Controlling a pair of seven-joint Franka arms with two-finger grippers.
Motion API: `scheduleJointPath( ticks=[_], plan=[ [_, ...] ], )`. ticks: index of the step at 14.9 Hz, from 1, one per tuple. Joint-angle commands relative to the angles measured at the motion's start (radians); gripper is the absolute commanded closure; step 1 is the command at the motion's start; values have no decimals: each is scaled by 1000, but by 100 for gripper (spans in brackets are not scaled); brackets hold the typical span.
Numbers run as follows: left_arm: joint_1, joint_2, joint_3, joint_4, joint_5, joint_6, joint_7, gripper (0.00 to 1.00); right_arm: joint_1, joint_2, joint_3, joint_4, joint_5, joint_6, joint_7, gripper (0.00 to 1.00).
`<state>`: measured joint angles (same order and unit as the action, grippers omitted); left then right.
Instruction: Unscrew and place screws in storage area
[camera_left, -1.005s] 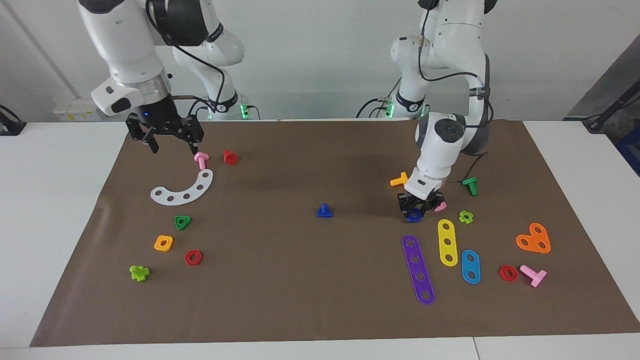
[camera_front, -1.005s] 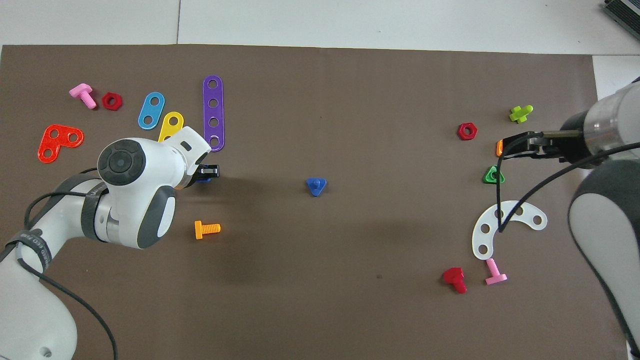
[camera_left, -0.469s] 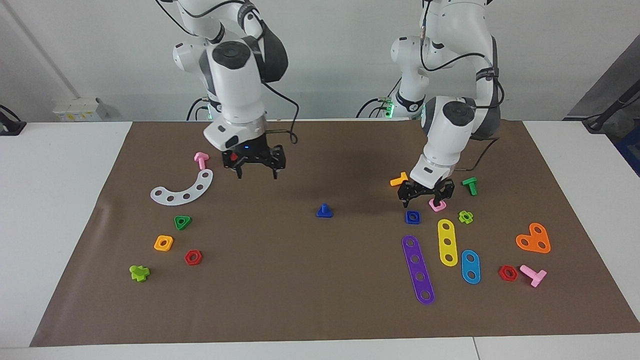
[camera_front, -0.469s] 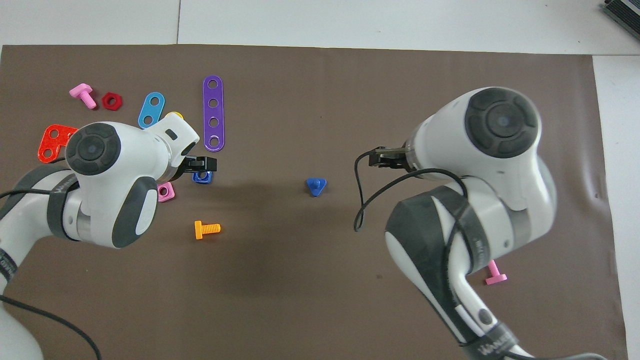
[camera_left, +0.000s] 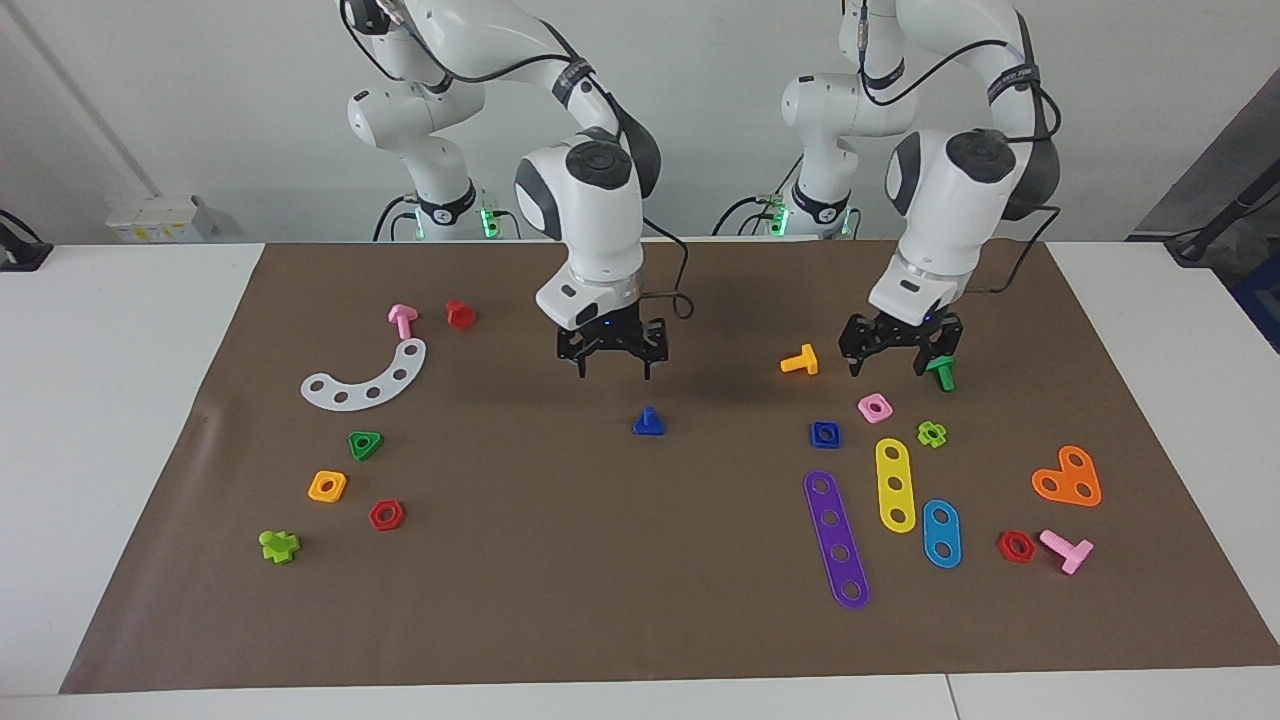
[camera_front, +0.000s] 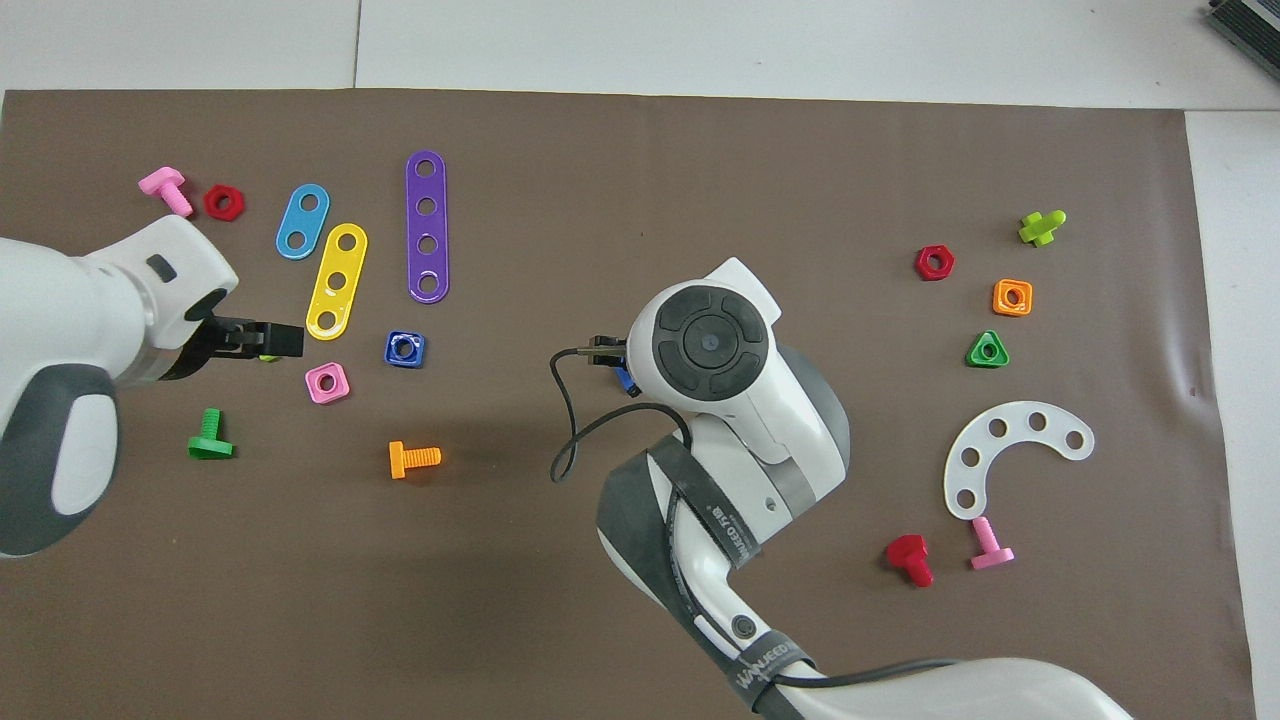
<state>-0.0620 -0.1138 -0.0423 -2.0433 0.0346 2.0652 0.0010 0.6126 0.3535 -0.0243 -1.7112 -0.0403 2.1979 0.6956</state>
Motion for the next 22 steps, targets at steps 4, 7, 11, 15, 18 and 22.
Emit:
scheduleJointPath(
  ticks=[4, 7, 11, 15, 18, 22],
  plan=[
    [93, -4, -8, 245, 10, -241, 157, 0, 32, 176, -5, 125, -62, 22, 28, 3],
    [88, 78, -11, 456, 8, -399, 157, 0, 42, 185, -5, 95, -59, 43, 30, 23],
    [87, 100, -11, 534, -5, -496, 157, 0, 49, 185, -5, 62, -59, 60, 28, 64],
    [88, 85, -11, 506, -21, -488, 148, 0, 50, 183, -5, 62, -58, 54, 27, 64],
    [93, 86, -10, 506, -55, -487, 142, 0, 50, 183, -5, 62, -56, 57, 27, 100],
    [94, 77, -8, 486, -47, -502, 140, 0, 49, 177, -5, 78, -49, 39, 36, 100]
  ],
)
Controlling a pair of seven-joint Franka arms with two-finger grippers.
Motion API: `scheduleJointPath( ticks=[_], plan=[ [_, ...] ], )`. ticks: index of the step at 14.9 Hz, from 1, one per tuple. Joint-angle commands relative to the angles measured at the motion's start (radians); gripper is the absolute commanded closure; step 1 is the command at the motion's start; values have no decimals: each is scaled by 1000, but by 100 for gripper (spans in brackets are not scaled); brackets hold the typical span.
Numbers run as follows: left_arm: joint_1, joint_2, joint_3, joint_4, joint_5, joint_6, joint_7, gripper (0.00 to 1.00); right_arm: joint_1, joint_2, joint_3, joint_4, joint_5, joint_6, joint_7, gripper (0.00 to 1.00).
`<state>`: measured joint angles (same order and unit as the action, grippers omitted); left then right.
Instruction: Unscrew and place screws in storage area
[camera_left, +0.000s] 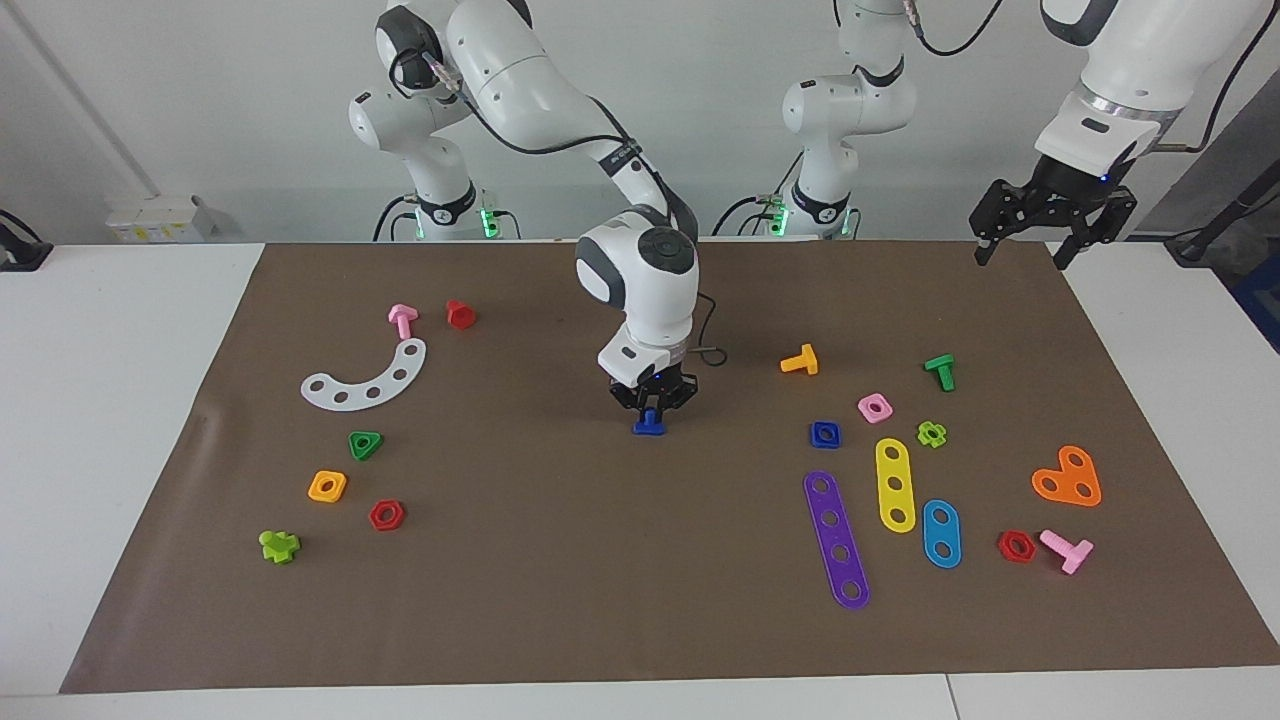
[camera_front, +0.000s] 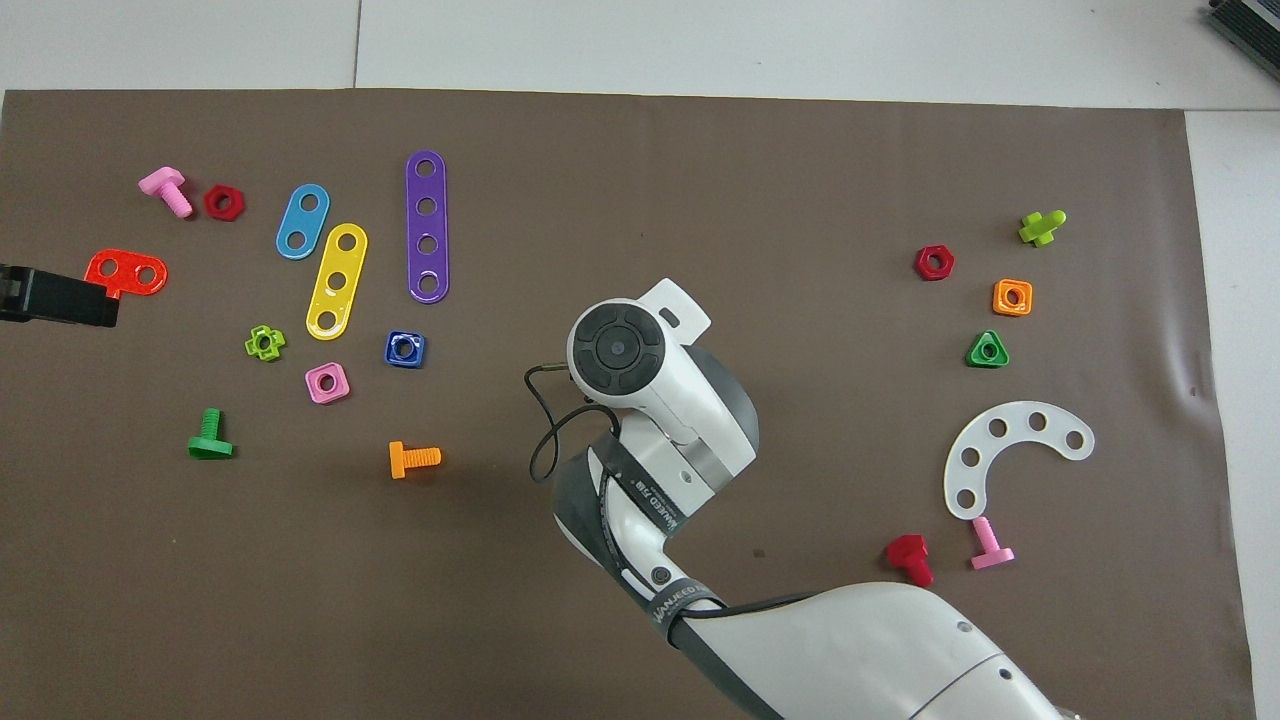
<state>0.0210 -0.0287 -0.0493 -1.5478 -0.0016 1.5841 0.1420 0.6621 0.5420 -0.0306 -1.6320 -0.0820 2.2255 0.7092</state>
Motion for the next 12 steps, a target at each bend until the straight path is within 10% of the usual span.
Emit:
scheduleJointPath(
  ticks=[1, 12],
  plan=[
    [11, -19, -1, -26, -9, -22, -5, 0, -4, -19, 1, 0, -4, 2, 26, 100],
    [11, -33, -1, -51, 26, -22, -32, 0, -338, -246, 1, -93, -1, -96, -314, 100]
  ],
)
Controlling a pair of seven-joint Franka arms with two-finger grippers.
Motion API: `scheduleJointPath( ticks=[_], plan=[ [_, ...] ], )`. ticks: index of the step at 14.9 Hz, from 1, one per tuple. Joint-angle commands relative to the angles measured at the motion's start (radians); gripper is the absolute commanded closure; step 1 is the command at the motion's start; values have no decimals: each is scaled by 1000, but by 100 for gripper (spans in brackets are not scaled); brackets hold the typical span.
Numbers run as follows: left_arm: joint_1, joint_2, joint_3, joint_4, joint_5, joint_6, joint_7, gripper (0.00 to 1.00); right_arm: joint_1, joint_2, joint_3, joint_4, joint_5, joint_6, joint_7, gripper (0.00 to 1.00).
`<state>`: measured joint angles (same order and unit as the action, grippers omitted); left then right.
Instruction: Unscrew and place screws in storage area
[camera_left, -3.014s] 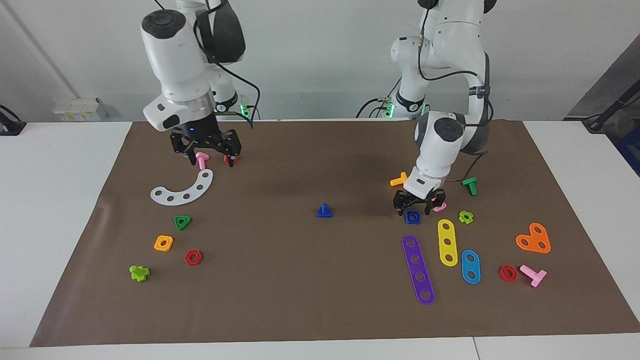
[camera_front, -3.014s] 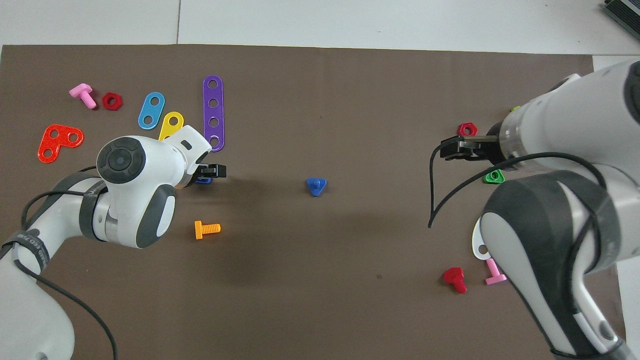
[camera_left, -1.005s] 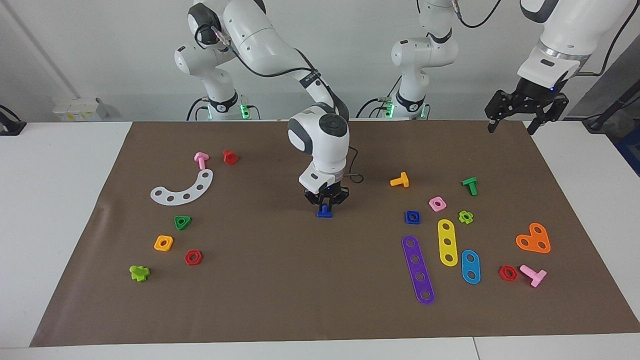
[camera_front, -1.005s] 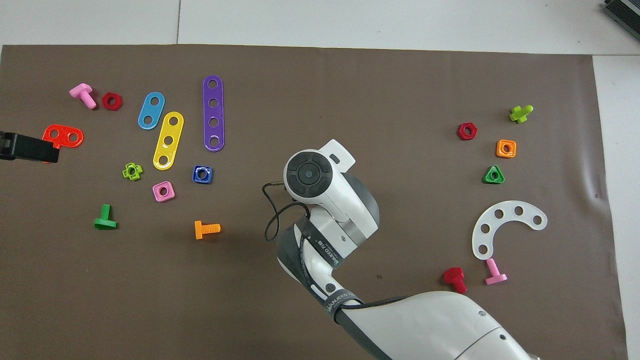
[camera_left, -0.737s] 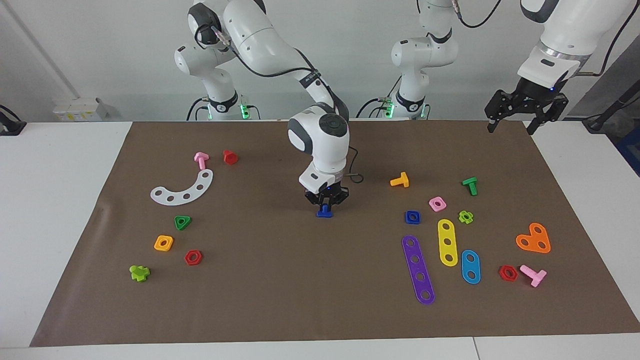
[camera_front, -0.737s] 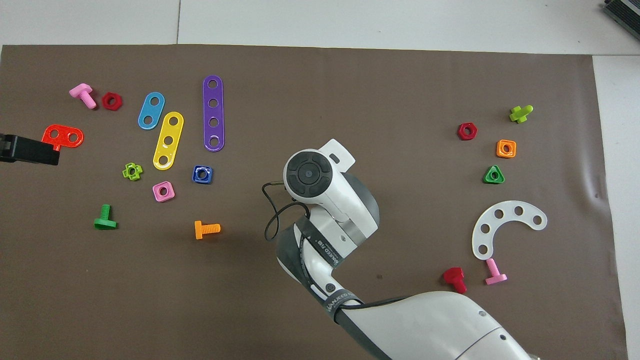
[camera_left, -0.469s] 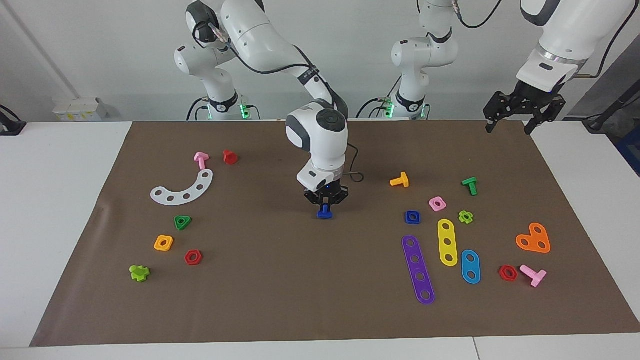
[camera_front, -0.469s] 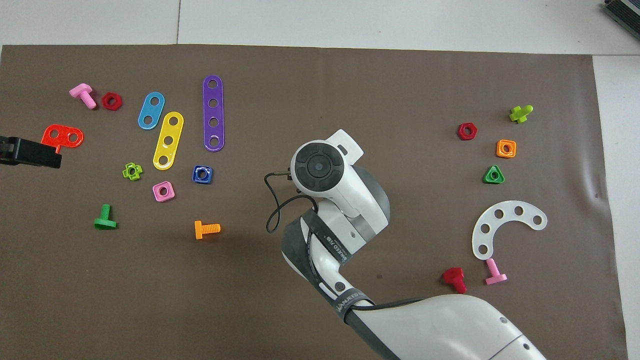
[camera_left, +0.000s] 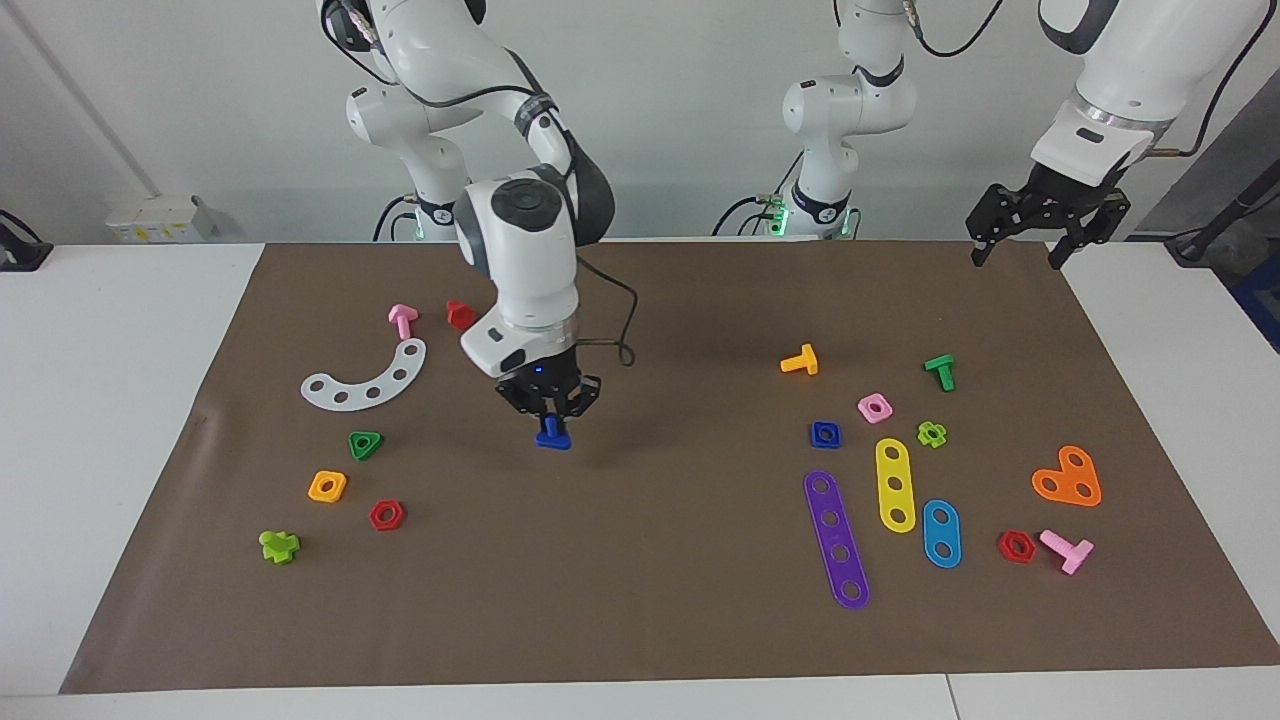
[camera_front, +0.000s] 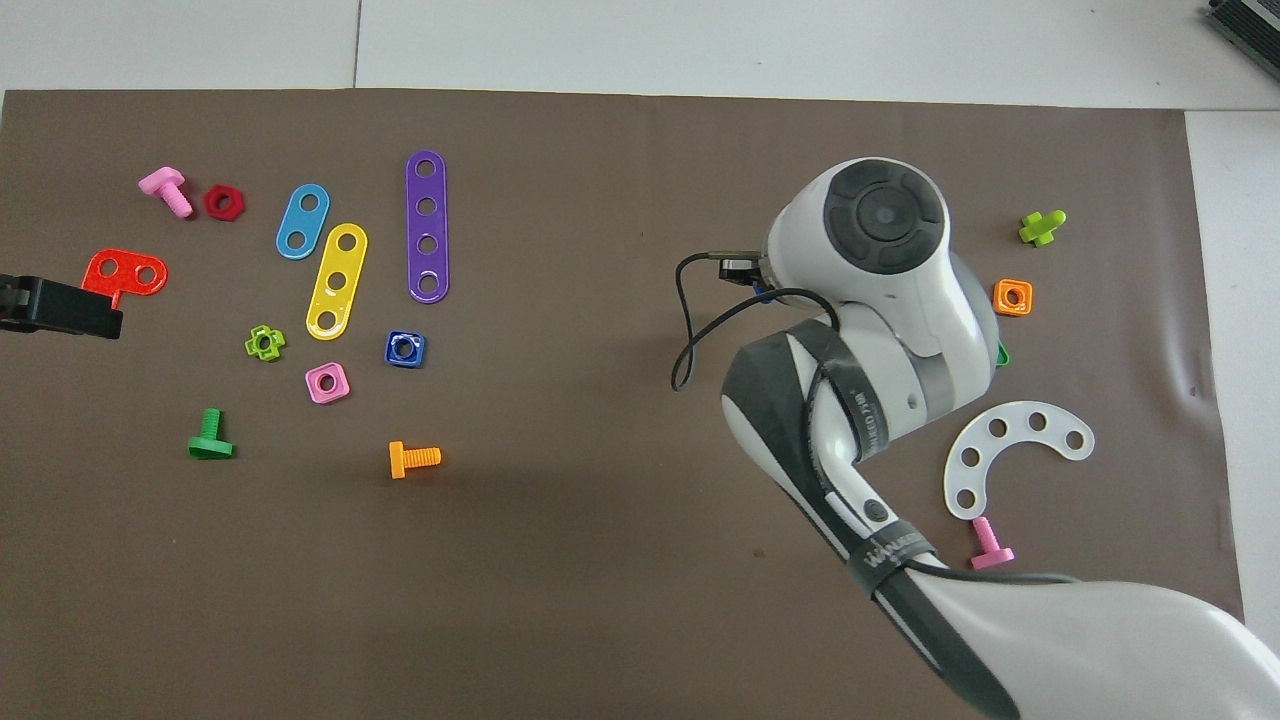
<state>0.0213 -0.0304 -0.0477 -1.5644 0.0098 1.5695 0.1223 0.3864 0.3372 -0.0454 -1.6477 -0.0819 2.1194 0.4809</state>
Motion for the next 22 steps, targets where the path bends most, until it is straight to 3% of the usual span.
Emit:
scheduleJointPath(
  ticks=[1, 4, 9, 14, 15, 16, 17, 19, 22],
  plan=[
    [12, -31, -3, -34, 15, -8, -12, 0, -98, -55, 16, -122, -2, 23, -135, 100],
    [11, -32, -3, -36, 15, -8, -12, 0, -182, -93, 16, -228, 10, 53, -252, 100],
    [12, -32, -3, -34, 13, -8, -12, 0, -265, -138, 16, -458, 47, 293, -370, 100],
    [11, -32, -3, -36, 15, -8, -12, 0, -285, -132, 16, -501, 54, 340, -395, 100],
    [11, -32, -3, -36, 15, -8, -12, 0, -285, -129, 16, -500, 54, 340, -393, 77],
    [11, -32, -3, -36, 15, -8, -12, 0, -285, -129, 16, -497, 56, 338, -386, 9],
    [11, -32, -3, -36, 13, -8, -12, 0, -284, -130, 16, -488, 56, 336, -386, 0],
    [11, -32, -3, -34, 15, -8, -12, 0, -281, -161, 15, -440, 57, 295, -378, 0],
    [11, -32, -3, -36, 15, -8, -12, 0, -284, -223, 7, -307, 56, 119, -329, 0]
  ],
)
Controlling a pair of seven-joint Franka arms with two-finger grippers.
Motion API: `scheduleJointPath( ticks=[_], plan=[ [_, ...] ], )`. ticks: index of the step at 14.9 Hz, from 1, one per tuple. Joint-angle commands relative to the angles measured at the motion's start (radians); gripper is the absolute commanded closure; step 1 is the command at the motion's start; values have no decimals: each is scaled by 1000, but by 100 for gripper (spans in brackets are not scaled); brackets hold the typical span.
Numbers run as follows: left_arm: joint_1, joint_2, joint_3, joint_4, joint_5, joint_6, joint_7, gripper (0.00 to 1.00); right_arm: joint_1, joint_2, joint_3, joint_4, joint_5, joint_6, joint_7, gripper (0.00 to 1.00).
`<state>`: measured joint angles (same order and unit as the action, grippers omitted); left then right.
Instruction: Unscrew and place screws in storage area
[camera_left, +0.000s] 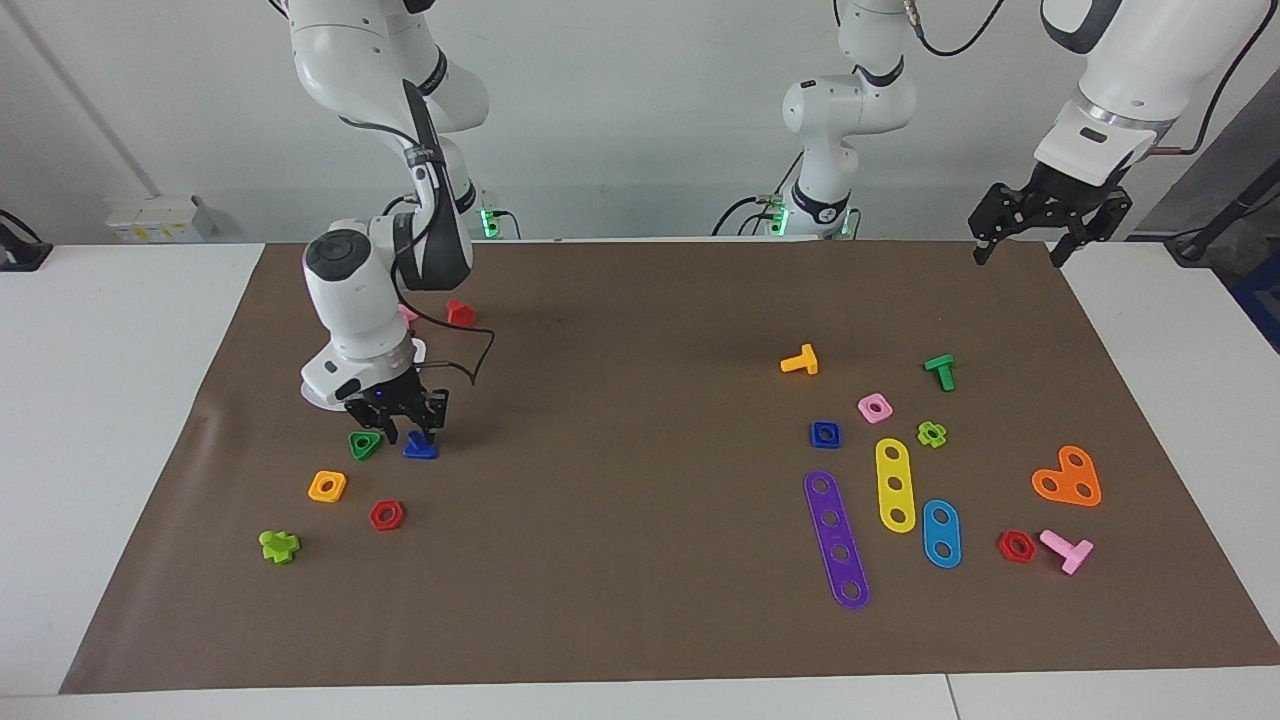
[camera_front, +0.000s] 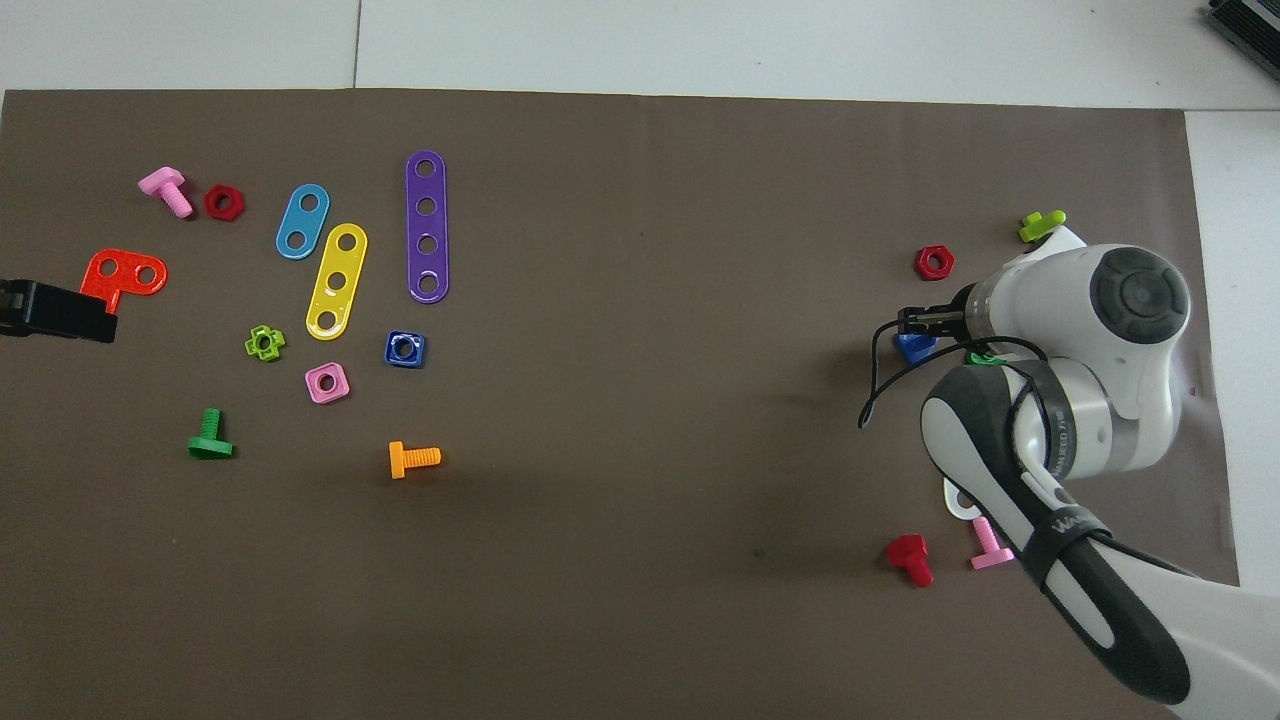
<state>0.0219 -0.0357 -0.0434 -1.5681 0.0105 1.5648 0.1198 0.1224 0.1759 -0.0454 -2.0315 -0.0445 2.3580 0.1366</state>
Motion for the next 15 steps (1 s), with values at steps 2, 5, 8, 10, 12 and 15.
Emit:
scheduleJointPath(
  ticks=[2, 5, 8, 10, 12, 15],
  plan=[
    [10, -27, -7, -32, 14, -3, -9, 0, -38, -120, 4, 143, 17, -208, 14, 0],
    [10, -27, -7, -32, 14, -3, -9, 0, -44, -148, 1, 282, 14, -426, 11, 0],
    [10, -27, -7, -30, 14, -3, -9, 0, -64, -158, 4, 420, 18, -673, 0, 0],
    [10, -27, -7, -32, 14, -3, -9, 0, -73, -188, -2, 432, 18, -694, -44, 0],
    [10, -27, -7, -32, 14, -3, -9, 0, -96, -216, -8, 435, 21, -738, -93, 0],
    [10, -27, -7, -32, 14, -3, -9, 0, -110, -233, -14, 441, 25, -780, -118, 0]
  ],
)
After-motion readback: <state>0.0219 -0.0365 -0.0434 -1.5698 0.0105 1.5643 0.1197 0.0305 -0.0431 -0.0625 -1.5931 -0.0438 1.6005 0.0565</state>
